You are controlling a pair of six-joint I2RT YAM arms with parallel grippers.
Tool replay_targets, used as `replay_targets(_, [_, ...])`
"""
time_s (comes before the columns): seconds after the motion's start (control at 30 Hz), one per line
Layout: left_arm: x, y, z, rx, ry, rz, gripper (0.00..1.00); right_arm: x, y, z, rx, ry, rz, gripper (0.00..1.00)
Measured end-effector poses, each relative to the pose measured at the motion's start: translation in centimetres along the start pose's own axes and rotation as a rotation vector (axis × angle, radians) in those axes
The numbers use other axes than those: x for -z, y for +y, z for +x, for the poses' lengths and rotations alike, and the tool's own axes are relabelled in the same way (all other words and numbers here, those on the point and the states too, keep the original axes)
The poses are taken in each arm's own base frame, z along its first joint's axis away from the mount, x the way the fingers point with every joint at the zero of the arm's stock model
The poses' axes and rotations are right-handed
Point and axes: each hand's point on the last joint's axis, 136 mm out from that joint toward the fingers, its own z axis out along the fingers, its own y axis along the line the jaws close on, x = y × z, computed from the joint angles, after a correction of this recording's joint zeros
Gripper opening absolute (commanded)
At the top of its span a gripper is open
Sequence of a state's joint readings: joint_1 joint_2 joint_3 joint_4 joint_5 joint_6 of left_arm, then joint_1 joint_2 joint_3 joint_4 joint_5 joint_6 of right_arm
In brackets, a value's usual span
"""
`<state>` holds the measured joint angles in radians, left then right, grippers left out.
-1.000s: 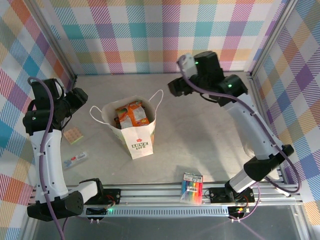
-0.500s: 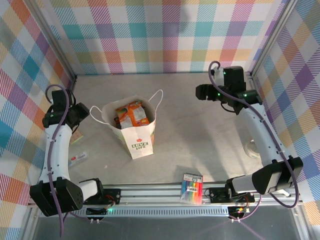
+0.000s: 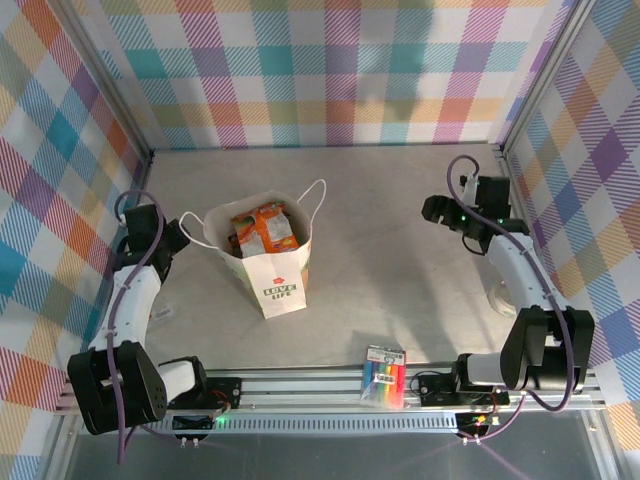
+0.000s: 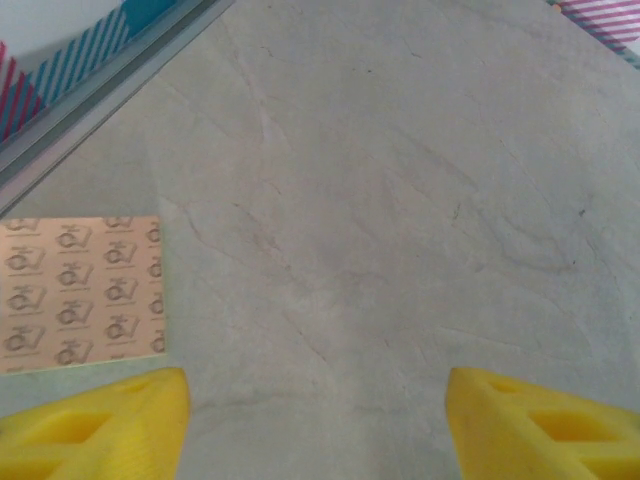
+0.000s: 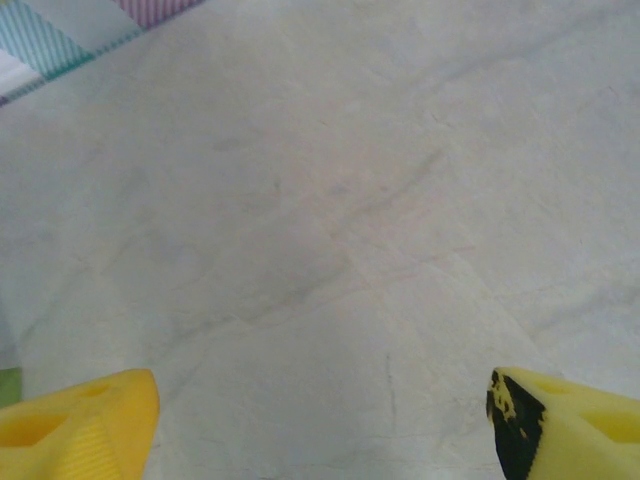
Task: Place the snacks into the paper bag
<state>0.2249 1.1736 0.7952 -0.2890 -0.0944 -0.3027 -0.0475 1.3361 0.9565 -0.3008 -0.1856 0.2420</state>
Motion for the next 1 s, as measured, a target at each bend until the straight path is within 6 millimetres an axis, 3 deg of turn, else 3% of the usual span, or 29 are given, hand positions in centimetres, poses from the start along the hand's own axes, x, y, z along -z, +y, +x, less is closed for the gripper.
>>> replay_targets(0.07, [-0.9,-0.3,0.2,-0.012,-0.013,0.013,0.80,-0.7,-1.0,0.8,-0.012,-0.007,0.003,0.90])
replay_targets(0.1, [-1.3,-0.5,0.2,-0.019,-0.028,0.023,0.95,-1.0,-1.6,1.2,-0.016,-0.017,0.008,0.91])
replay_targets(0.13, [-1.7,-0.7,0.4,-0.035,-0.039,0.028,0.99,-1.3,-2.2,1.6,-0.020,-0.024,0.013,0.92])
replay_targets(0.43, [-3.1,-6.0,1.1,-0.235,-0.106,0.137,0.99,-3.6,-4.4,3.0,0.022,-0.114,0.036,0.97])
replay_targets(0.6, [-3.3,-6.8,1.4,-0.259,-0.140,0.189,1.00,-4.0,-5.0,3.5,0.077,-0.174,0.045,0.96])
replay_targets(0.83, [-4.3,-7.9,4.1,-0.327,-0.177,0.267,0.99,-4.0,-5.9,4.8,0.137,-0.265,0.061,0.96])
replay_targets(1.0, [-5.5,-8.4,4.9,-0.369,-0.177,0.286,1.00,-3.7,-5.4,3.4,0.173,-0.336,0.047,0.96])
